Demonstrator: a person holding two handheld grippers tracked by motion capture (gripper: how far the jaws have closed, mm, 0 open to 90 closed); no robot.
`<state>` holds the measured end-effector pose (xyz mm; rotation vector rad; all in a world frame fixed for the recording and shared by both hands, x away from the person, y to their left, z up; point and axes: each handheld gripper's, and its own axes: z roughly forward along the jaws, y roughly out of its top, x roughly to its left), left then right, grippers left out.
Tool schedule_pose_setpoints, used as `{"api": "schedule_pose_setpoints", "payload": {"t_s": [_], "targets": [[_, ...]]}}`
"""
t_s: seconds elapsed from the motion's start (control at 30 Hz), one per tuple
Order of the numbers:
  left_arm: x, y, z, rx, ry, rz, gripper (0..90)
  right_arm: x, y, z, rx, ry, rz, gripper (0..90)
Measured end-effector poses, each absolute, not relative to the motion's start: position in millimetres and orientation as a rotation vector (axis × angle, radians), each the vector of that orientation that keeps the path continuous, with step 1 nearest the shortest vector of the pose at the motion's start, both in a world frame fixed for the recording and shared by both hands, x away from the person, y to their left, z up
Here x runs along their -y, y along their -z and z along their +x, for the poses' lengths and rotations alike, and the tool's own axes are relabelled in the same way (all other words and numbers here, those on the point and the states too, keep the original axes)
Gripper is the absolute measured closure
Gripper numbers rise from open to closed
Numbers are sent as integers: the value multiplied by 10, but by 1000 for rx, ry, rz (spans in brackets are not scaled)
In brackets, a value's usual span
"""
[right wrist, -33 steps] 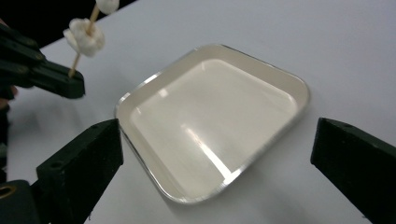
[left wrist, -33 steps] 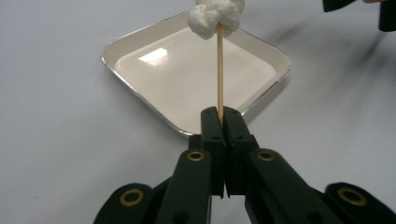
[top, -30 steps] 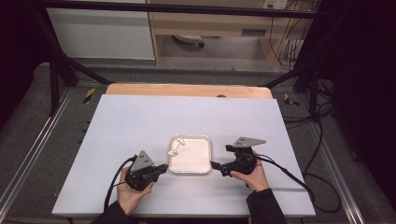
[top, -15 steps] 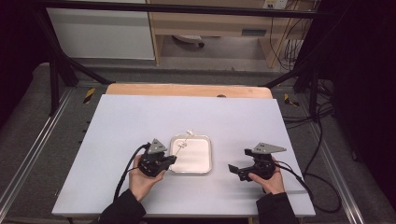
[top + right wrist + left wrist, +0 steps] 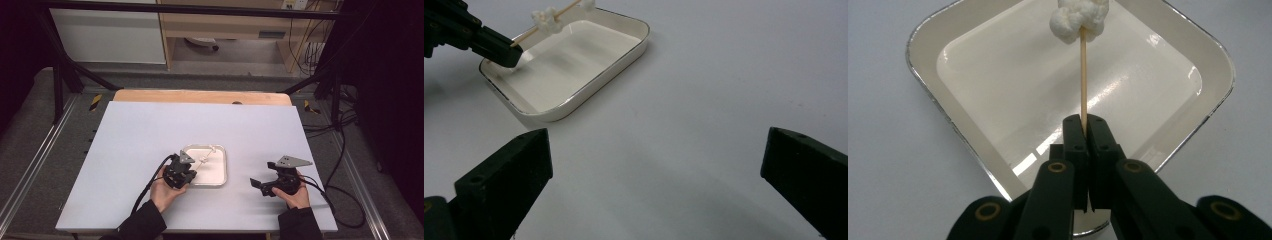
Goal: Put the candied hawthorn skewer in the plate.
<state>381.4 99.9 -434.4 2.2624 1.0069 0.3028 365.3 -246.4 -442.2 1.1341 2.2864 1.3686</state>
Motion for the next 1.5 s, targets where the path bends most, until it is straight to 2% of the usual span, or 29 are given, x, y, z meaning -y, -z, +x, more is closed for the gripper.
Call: {"api": "schedule_pose_setpoints", "payload": {"t_s": [0.27,0.4,0.5,0.83,0.97,1.07,1.17,1.27,1.5], "targets": [[-968,4359,3841,-1033,-329,2287,879,2472,4413,3652,-2279,-1379,1137,6],[-1019,4334,3839,-1010,-336,2297,812,2470,4415,3654,-2282,-1380,1140,6],[-1100,4280,3807,-968,-327,2273,719,2467,4416,3652,-2280,-1378,1143,6],[-1666,4114,3692,-872,-346,2152,312,2481,4407,3646,-2274,-1366,1142,5],[-1908,4132,3643,-904,-382,2111,229,2488,4414,3642,-2278,-1362,1151,5],[-2067,4177,3608,-921,-404,2106,186,2499,4414,3637,-2279,-1360,1153,5],[-2219,4249,3614,-867,-378,2070,168,2509,4426,3633,-2282,-1351,1152,5],[-2357,4322,3550,-945,-381,2070,145,2518,4449,3625,-2288,-1338,1147,5],[-2604,4463,3478,-1003,-390,2058,102,2523,4487,3595,-2307,-1300,1152,5]]}}
